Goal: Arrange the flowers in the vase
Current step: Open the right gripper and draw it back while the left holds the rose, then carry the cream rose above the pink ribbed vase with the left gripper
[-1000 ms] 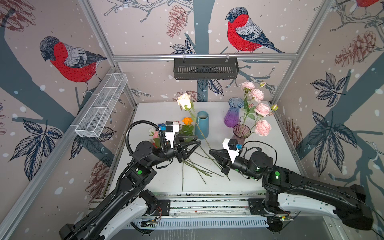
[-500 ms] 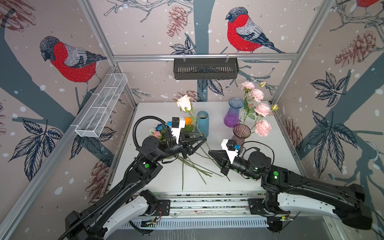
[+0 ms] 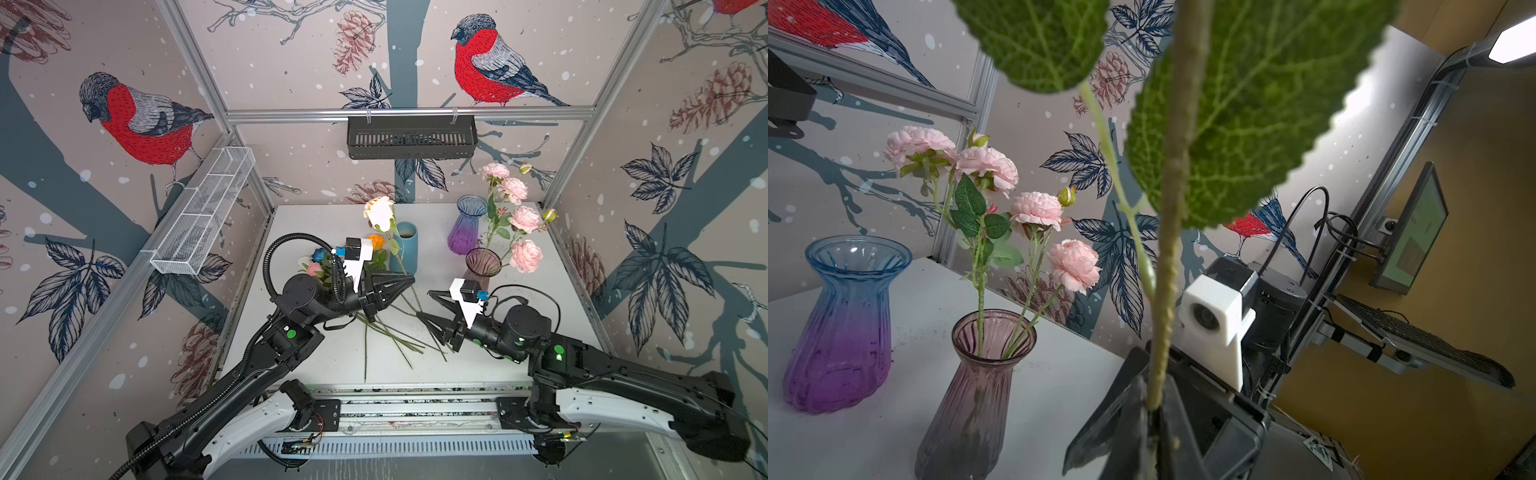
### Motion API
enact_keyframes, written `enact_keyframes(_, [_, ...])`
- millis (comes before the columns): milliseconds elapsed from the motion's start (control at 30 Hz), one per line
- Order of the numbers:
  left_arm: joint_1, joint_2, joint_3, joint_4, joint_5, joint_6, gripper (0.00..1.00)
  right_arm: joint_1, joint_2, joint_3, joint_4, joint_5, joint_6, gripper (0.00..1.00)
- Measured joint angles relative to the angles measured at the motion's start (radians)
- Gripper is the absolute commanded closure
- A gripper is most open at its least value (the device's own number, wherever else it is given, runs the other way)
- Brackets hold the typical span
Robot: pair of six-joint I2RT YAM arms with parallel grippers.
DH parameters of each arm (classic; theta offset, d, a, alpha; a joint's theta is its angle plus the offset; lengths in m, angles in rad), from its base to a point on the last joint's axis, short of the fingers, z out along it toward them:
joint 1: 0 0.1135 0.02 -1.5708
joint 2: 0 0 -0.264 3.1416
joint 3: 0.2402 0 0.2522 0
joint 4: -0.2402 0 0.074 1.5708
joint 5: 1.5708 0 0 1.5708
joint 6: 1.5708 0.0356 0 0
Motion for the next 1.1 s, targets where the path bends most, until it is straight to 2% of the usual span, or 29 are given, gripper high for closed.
enact_keyframes(200, [0.0,0.008,0.045,-0.057,-0.068,0.105,1.0,0.001,-0.164,0.005,-0.13,0.198,-0.019,0.38])
enact_keyframes(300, [0.0,0.055,0.095,-0.06,-0.079,0.147,1.0,0.001,-0.261,-0.027,-0.193,0.292,-0.013,0.5])
enact_keyframes(367, [0.0,0.101,0.138,-0.056,-0.078,0.167,1.0,0.0,-0.341,-0.074,-0.216,0.341,0.01,0.51])
enact_keyframes(533, [0.0,0.268,0.305,-0.036,-0.066,0.22,1.0,0.0,-0.474,-0.177,-0.286,0.394,0.067,0.61])
enact_keyframes(700, [0.0,0.441,0.513,-0.026,-0.02,0.267,1.0,0.0,-0.54,-0.288,-0.319,0.409,0.182,0.64])
enact_keyframes(833, [0.008,0.549,0.644,-0.015,0.005,0.288,1.0,0.0,-0.566,-0.393,-0.331,0.378,0.281,0.63])
enact_keyframes(1100, [0.019,0.684,0.71,0.026,0.032,0.278,1.0,0.008,-0.59,-0.539,-0.329,0.263,0.403,0.6])
